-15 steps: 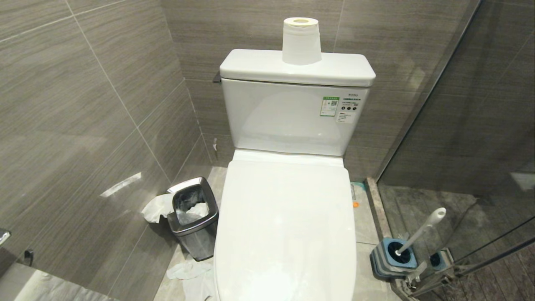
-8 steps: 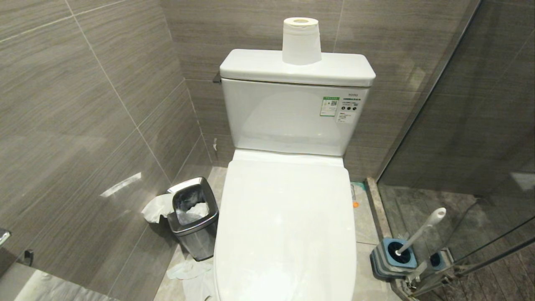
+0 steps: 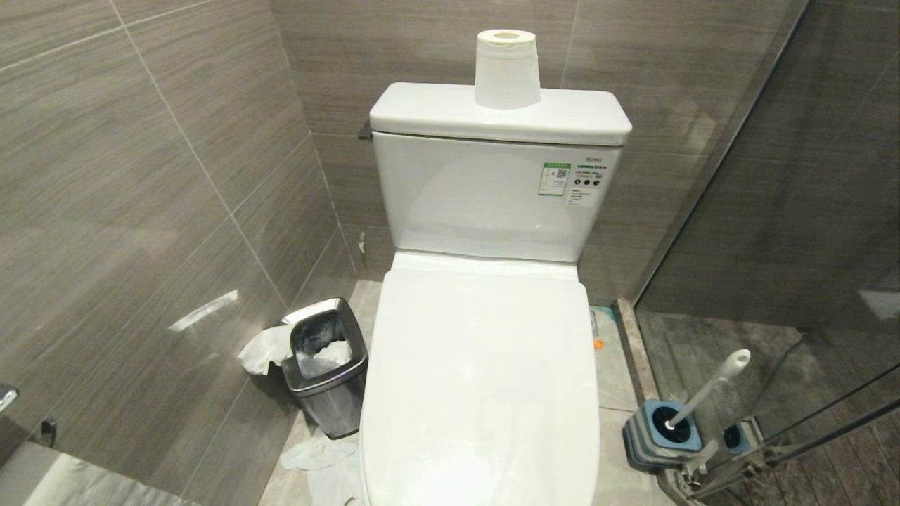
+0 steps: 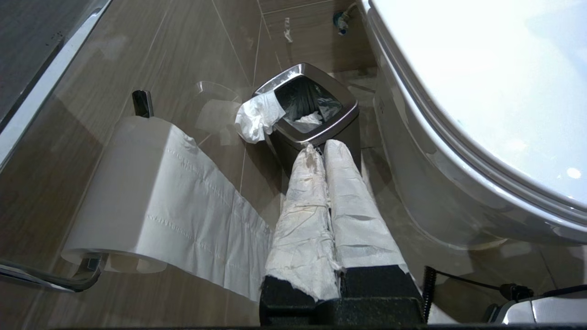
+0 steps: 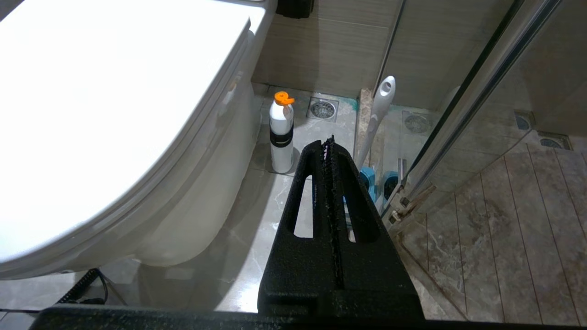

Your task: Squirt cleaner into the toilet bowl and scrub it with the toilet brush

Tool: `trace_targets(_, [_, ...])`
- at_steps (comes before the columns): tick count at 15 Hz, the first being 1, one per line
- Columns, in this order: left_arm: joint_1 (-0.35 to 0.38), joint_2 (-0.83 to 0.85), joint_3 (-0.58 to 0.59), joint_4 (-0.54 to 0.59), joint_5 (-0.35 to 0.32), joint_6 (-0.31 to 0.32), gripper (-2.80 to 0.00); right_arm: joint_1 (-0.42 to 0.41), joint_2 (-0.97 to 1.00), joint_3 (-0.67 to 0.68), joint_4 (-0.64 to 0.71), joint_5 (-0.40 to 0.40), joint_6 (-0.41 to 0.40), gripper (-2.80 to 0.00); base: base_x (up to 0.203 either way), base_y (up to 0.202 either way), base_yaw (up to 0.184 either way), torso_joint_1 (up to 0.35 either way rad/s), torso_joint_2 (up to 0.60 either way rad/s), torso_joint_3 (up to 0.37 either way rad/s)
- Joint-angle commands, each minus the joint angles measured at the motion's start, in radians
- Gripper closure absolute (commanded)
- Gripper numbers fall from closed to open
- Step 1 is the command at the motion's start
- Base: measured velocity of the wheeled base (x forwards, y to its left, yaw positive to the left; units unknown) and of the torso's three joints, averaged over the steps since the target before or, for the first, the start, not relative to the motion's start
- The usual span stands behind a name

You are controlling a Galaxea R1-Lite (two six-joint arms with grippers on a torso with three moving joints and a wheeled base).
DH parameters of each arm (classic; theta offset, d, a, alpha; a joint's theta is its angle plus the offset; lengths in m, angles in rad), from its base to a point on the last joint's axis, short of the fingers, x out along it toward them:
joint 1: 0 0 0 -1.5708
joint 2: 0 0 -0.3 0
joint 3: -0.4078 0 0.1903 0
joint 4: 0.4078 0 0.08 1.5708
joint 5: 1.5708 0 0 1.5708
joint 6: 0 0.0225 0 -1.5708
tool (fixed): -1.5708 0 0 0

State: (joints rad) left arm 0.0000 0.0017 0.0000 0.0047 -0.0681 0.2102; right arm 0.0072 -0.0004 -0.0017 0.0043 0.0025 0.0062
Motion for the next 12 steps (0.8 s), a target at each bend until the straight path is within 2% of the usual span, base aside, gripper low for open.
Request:
trace_targets(1, [0.000,0.001,0.002,0.001,0.010,-0.022,0.00,0.000,0.000,0.000,0.000,0.001,0.000,0.00,0.000,0.000,0.000,0.000,0.00,0.000])
trace_targets(7, [0.000,0.000,0.002,0.002,0.050,-0.193,0.00,0.000,0.000,0.000,0.000,0.001,0.000,0.00,0.000,0.000,0.000,0.000,0.00,0.000])
trace_targets(12, [0.000,0.001,0.002,0.000,0.065,-0.207,0.00,0.000,0.000,0.000,0.000,0.001,0.000,0.00,0.000,0.000,0.000,0.000,0.00,0.000])
